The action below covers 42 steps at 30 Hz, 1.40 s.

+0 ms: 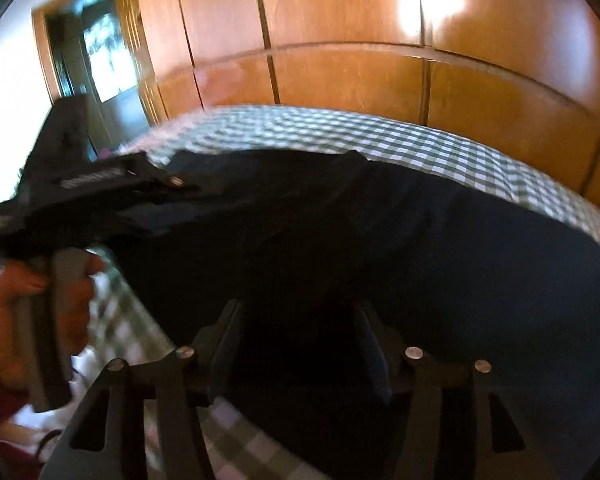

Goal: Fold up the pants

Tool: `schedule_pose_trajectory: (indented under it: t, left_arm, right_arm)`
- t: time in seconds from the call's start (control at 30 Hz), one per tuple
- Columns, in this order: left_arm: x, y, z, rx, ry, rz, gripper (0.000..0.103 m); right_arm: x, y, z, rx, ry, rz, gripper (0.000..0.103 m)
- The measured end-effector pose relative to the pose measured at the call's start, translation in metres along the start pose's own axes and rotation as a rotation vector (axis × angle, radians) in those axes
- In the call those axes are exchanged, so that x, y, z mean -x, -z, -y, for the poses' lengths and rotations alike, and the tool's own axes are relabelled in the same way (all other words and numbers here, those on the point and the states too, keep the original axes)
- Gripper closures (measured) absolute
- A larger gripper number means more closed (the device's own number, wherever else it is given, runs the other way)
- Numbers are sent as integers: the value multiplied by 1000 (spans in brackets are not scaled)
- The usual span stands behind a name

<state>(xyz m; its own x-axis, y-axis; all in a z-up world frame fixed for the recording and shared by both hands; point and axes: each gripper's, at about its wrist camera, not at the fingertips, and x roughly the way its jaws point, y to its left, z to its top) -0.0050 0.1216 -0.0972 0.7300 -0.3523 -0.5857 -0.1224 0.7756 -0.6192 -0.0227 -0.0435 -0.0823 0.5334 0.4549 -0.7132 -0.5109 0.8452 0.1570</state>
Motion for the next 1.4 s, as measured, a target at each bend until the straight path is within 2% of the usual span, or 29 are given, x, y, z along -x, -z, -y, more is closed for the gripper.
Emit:
schedule_pose_trajectory:
  t: [0.07, 0.13, 0.2, 0.27, 0.33, 0.4, 0.5, 0.63, 0.67, 0.73, 0.77, 0.8, 0.83, 0.87, 0.97, 1.07, 1.1, 1.17, 1.23, 1.33, 1.4]
  left_arm:
    - [-5, -1, 8, -3, 27, -20, 38]
    - [-12, 0, 16, -1, 73, -44, 27]
    - [-21, 0, 26, 6, 122, -79, 21]
    - [-33, -2, 36, -1, 169, -123, 21]
    - [-45, -2, 43, -2, 186, -158, 21]
    - [-57, -3, 48, -2, 191, -183, 21]
    - [-75, -1, 53, 13, 198, -233, 21]
    - [-80, 5, 62, -44, 169, -245, 25]
    - [-81, 7, 65, -59, 173, -250, 28]
    - [-84, 11, 68, -77, 181, -282, 50]
    - [-86, 15, 69, -83, 176, -307, 57]
    - [-87, 16, 69, -93, 173, -320, 73]
    - [-87, 19, 71, -105, 176, -329, 75]
    - [-84, 21, 73, -116, 175, -326, 77]
    - [-65, 15, 80, -103, 201, -301, 80]
    - [-37, 7, 87, -92, 245, -250, 80]
    - [-28, 5, 89, -108, 238, -233, 80]
    - [-23, 7, 89, -151, 190, -218, 80]
    - [-31, 14, 82, -177, 132, -238, 80]
    - [-51, 34, 65, -165, 55, -302, 80]
    - [-52, 37, 59, -142, 80, -264, 76]
  right_arm:
    - [22, 5, 14, -75, -45, 45, 45]
    - [46, 11, 30, -152, -51, 101, 45]
    - [73, 21, 48, -227, -11, 150, 44]
    - [101, 38, 71, -318, 61, 194, 38]
    - [129, 58, 100, -441, 120, 228, 37]
    - [146, 81, 128, -585, 141, 247, 37]
    - [150, 107, 155, -748, 133, 240, 35]
    - [137, 121, 171, -847, 43, 234, 35]
    - [133, 121, 172, -856, 25, 237, 35]
    - [127, 122, 177, -880, -9, 254, 35]
    - [121, 119, 181, -895, -27, 257, 36]
    - [116, 117, 184, -905, -41, 255, 44]
    - [113, 113, 185, -906, -58, 246, 52]
    - [108, 107, 183, -899, -68, 234, 69]
    - [110, 92, 181, -865, -37, 209, 74]
    - [116, 82, 178, -825, -27, 215, 75]
    - [116, 81, 177, -816, -25, 211, 75]
    - [111, 80, 175, -797, -17, 186, 75]
    - [103, 82, 171, -777, 13, 165, 74]
    - [99, 87, 167, -761, 65, 150, 64]
    - [100, 85, 166, -757, 82, 147, 62]
